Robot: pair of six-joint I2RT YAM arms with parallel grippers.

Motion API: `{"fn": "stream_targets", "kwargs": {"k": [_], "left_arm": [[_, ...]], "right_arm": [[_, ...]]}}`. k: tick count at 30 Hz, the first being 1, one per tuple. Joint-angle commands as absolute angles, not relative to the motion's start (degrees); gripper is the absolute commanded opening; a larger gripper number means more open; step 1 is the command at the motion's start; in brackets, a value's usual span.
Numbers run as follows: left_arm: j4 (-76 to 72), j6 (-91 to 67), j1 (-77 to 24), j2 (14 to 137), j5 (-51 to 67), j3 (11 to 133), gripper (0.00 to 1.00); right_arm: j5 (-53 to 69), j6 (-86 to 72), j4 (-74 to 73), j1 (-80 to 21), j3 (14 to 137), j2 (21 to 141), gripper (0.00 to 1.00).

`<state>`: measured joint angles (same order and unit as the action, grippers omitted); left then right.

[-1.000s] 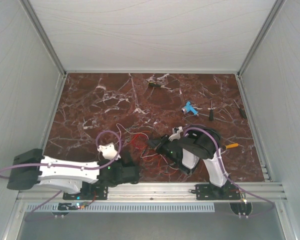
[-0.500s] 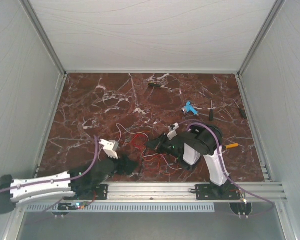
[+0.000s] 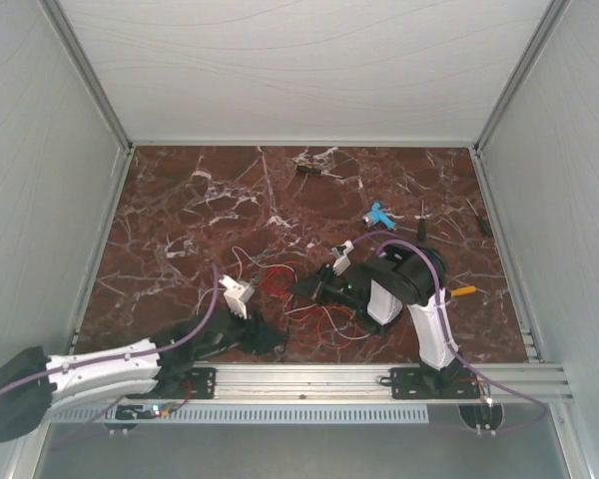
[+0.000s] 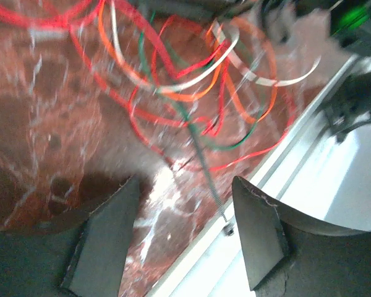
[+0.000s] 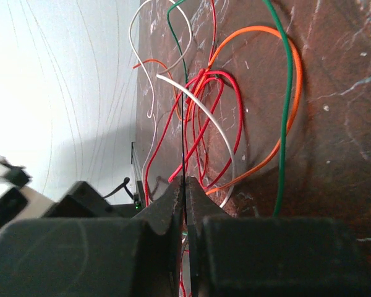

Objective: Zip-tie the wires
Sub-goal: Tie the cable at the center of the board.

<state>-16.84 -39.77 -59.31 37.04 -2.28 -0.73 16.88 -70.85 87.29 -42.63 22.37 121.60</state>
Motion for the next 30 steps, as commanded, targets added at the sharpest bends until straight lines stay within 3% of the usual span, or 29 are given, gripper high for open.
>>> {"fn": "stream_targets", "kwargs": {"k": [1, 11, 30], "left_arm": [[-21.9, -41.5, -58.8, 44.9, 4.8, -1.7, 0.63], [-28.2, -43.6, -57.7, 48.3, 9.0, -3.4, 0.56], [-41.9, -46.7, -57.3, 69.2, 11.7, 0.1, 0.38]], "right_arm": [[15.4, -64.8, 82.6, -40.4, 20.7, 125.6, 0.0], [14.6, -65.9, 88.3, -40.2, 20.0, 127.3, 0.0], [13.5, -66.7, 92.0, -40.2, 19.4, 128.2, 0.0]]}}
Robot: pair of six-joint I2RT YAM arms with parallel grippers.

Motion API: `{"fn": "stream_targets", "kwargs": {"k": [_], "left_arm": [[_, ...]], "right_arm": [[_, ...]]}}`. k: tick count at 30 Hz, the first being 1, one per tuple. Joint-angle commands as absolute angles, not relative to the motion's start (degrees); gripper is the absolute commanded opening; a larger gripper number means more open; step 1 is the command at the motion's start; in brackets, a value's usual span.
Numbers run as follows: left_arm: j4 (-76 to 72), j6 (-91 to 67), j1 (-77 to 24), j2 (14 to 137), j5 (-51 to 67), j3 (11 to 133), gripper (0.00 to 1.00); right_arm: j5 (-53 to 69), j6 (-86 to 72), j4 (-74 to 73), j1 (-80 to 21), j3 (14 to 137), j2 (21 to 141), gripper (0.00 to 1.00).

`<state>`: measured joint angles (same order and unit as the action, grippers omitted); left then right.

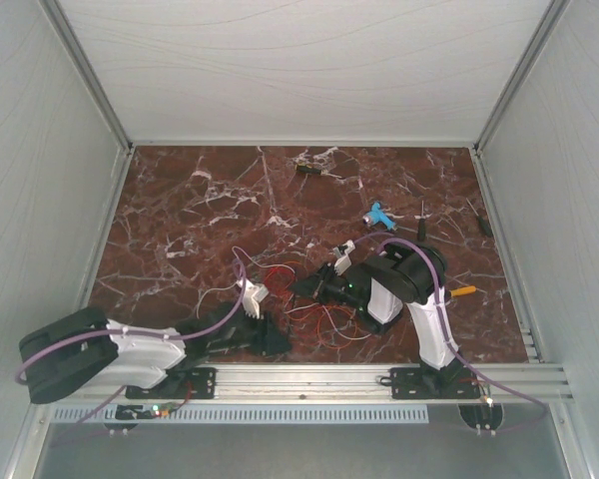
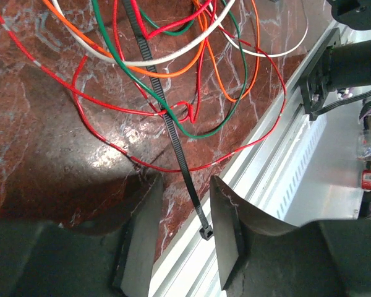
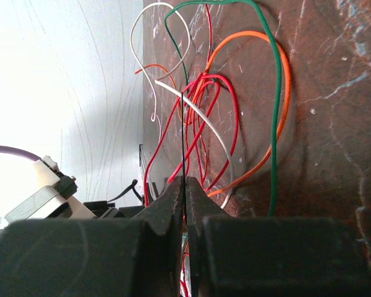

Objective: Zip-tie the wires
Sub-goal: Tie the cable at the center of the board.

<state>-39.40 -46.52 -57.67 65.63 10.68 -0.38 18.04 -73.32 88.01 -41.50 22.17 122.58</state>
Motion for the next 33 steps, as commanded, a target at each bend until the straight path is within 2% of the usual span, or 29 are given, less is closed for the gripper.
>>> {"fn": "stream_targets", "kwargs": {"k": [1, 6, 16, 26, 33], "left_arm": [[-42.8, -47.0, -57.3, 70.1, 11.8, 0.1, 0.37], [-45.3, -47.4, -56.7, 71.9, 11.5, 0.1, 0.28], [-44.7, -46.2, -55.5, 70.1, 11.3, 0.4, 0.0], [-29.7, -49.7, -54.2, 63.8, 10.2, 5.7, 0.0], [-23.3, -50.0, -50.9, 62.1, 14.3, 9.0, 0.0]], "right_arm": [[13.5, -66.7, 92.1, -40.2, 19.3, 128.2, 0.0], [13.7, -66.6, 92.3, -40.2, 19.2, 128.3, 0.0], [14.2, -65.9, 92.6, -40.2, 19.3, 128.3, 0.0], [14.7, -52.8, 93.2, -40.3, 18.0, 121.9, 0.0], [13.7, -43.2, 92.7, -40.6, 18.5, 117.2, 0.0]]}}
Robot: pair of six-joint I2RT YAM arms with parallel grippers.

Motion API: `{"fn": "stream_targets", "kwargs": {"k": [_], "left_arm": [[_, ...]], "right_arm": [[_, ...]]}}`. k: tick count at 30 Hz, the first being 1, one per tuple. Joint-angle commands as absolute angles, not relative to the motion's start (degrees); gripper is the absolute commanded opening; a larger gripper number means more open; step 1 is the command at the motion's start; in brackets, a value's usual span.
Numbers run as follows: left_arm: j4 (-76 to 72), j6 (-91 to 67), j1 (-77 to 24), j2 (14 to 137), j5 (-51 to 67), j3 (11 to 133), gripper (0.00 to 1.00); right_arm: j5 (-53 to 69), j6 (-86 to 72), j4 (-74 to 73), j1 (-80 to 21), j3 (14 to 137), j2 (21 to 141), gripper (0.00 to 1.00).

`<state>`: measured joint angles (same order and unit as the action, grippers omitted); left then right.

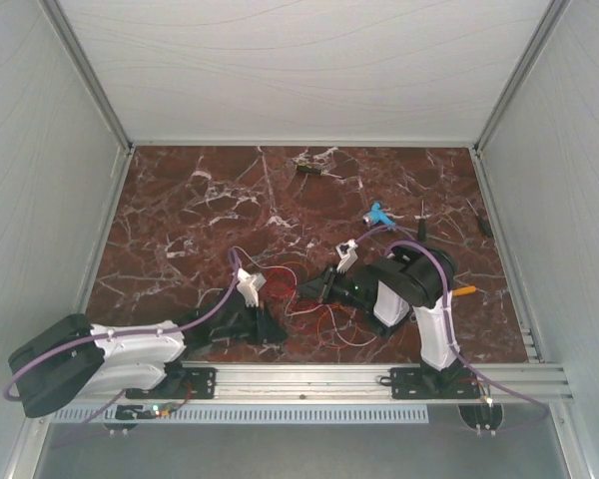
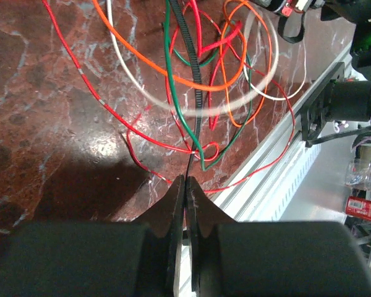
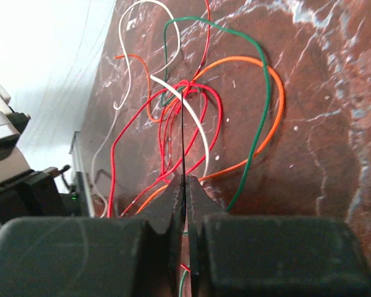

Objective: Zip-tie the wires
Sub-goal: Tie the cable at the center of the board.

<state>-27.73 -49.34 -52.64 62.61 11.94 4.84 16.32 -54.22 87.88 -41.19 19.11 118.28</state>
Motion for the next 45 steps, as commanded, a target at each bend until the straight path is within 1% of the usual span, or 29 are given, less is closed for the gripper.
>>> {"fn": "stream_targets", "kwargs": {"k": [1, 9, 16, 21, 26, 31, 35, 38, 41, 45], "left_arm": [[-21.9, -50.3, -50.2, 62.5, 15.4, 9.8, 0.0], [-16.2, -52.0, -48.6, 65.4, 23.5, 14.3, 0.0], [-12.6, -51.9, -48.5, 65.1, 25.2, 15.9, 0.0], [-10.4, -54.1, -47.3, 66.0, 27.5, 16.8, 0.0], [-11.9, -56.0, -45.7, 65.3, 28.7, 16.4, 0.0], [-12.7, -55.9, -43.5, 65.7, 31.7, 17.2, 0.0], [-12.5, -55.3, -41.9, 66.3, 34.0, 17.7, 0.0], [-11.0, -54.4, -40.0, 66.6, 35.6, 18.0, 0.0], [-10.1, -53.3, -37.5, 66.5, 38.2, 18.1, 0.0], [-9.9, -52.9, -36.0, 66.7, 39.3, 18.7, 0.0]], "right_arm": [[13.2, -43.0, 92.4, -40.6, 18.5, 116.9, 0.0], [12.0, -37.5, 89.4, -40.6, 19.8, 112.1, 0.0], [14.8, -28.0, 82.6, -40.7, 22.9, 104.7, 0.0], [15.0, -20.8, 79.3, -42.9, 22.7, 100.5, 0.0], [12.0, -8.1, 81.1, -48.7, 20.1, 98.2, 0.0], [7.1, 6.4, 91.9, -55.4, 16.4, 100.8, 0.0], [6.1, 14.4, 93.2, -57.6, 16.7, 102.2, 0.0], [5.4, 17.0, 93.3, -58.3, 17.4, 101.8, 0.0], [3.8, 16.1, 92.8, -58.2, 18.0, 100.6, 0.0], [2.5, 16.2, 87.3, -58.2, 18.8, 97.2, 0.0]]}}
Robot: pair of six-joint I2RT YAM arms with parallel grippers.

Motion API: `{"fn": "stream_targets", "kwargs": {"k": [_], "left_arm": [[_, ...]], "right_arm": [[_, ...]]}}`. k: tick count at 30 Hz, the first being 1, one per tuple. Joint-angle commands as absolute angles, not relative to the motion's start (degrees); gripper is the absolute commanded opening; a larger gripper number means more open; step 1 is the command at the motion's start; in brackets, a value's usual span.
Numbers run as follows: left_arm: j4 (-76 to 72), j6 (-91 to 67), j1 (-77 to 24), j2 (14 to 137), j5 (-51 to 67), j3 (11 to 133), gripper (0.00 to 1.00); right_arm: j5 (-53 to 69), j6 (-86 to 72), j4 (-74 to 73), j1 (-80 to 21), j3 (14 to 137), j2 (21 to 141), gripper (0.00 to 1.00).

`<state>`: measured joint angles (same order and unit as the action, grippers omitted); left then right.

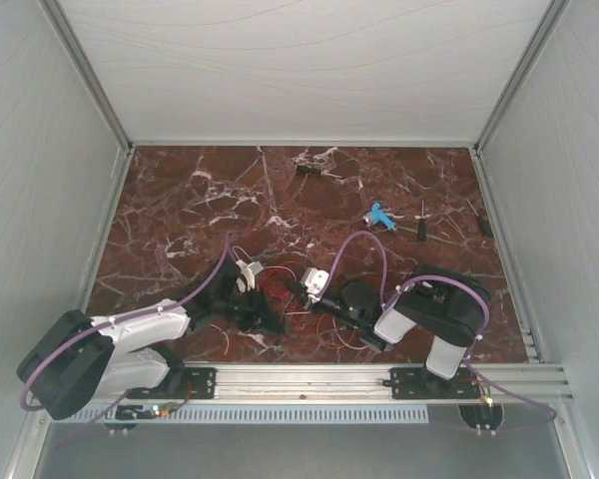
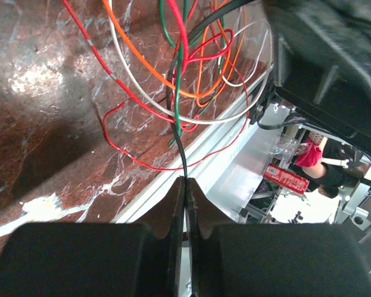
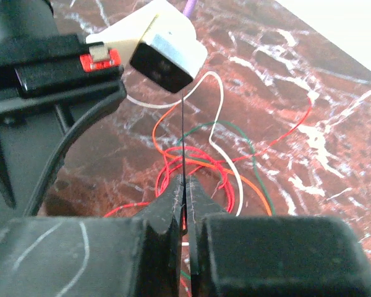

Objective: Zip-tie the wires
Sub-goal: Tie the cable at the center of the board.

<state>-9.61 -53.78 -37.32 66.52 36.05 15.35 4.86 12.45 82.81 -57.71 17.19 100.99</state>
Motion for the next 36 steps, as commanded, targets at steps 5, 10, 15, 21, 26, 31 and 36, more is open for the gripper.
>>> {"fn": "stream_targets", "kwargs": {"k": [5, 10, 15, 21, 26, 31, 36], "left_arm": [[-8.6, -49.1, -36.0, 66.1, 39.1, 20.7, 0.0], [-0.8, -47.0, -35.6, 65.8, 36.6, 24.5, 0.0], [6.4, -44.6, -34.9, 70.9, 40.7, 28.1, 0.0], [8.6, -43.3, -32.7, 73.7, 44.5, 29.3, 0.0], [11.9, -40.6, -31.2, 75.5, 44.7, 31.8, 0.0], [14.5, -38.1, -30.1, 79.2, 45.8, 33.7, 0.0], [16.7, -36.1, -29.8, 82.7, 45.7, 35.6, 0.0]], "right_arm": [[0.5, 32.0, 81.7, -61.2, 17.4, 94.5, 0.0], [5.1, 41.7, 88.4, -62.0, 14.4, 96.5, 0.0], [4.7, 50.9, 93.3, -62.2, 15.6, 101.5, 0.0], [4.0, 57.4, 93.3, -62.3, 16.3, 101.5, 0.0], [4.5, 63.3, 93.3, -62.3, 14.4, 99.4, 0.0], [4.1, 68.6, 93.3, -63.6, 13.3, 98.7, 0.0], [2.4, 74.3, 92.9, -65.9, 13.1, 99.5, 0.0]]}}
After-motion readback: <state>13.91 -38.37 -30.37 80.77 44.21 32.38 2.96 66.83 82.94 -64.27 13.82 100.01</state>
